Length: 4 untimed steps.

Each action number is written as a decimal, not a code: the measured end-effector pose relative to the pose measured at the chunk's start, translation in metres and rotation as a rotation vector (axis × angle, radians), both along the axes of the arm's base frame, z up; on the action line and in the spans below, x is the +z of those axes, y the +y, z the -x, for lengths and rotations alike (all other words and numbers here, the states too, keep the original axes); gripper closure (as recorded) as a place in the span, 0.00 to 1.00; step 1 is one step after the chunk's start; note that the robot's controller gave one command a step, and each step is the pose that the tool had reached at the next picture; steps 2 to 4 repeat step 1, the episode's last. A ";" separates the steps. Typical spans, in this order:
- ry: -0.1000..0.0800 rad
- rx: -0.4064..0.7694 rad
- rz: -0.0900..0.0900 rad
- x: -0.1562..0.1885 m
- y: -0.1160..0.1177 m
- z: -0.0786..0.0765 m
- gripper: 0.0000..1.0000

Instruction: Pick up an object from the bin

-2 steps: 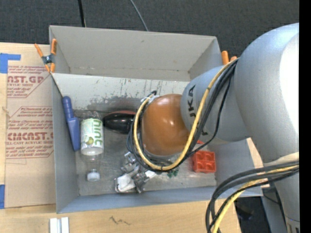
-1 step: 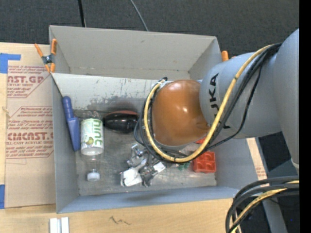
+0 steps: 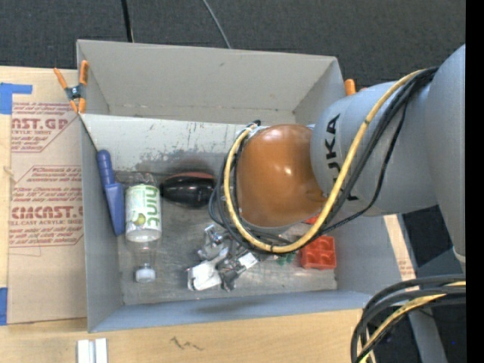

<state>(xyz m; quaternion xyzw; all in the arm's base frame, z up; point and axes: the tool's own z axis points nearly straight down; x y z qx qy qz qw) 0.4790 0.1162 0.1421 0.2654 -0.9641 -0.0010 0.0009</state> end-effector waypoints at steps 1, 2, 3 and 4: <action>-0.002 0.018 0.000 0.128 -0.006 -0.006 1.00; -0.002 0.018 0.000 0.128 -0.006 -0.006 1.00; -0.002 0.018 0.000 0.128 -0.006 -0.006 1.00; -0.002 0.018 0.000 0.128 -0.006 -0.006 1.00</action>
Offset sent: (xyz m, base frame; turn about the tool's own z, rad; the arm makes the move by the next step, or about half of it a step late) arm 0.0000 0.0000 0.0000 0.0000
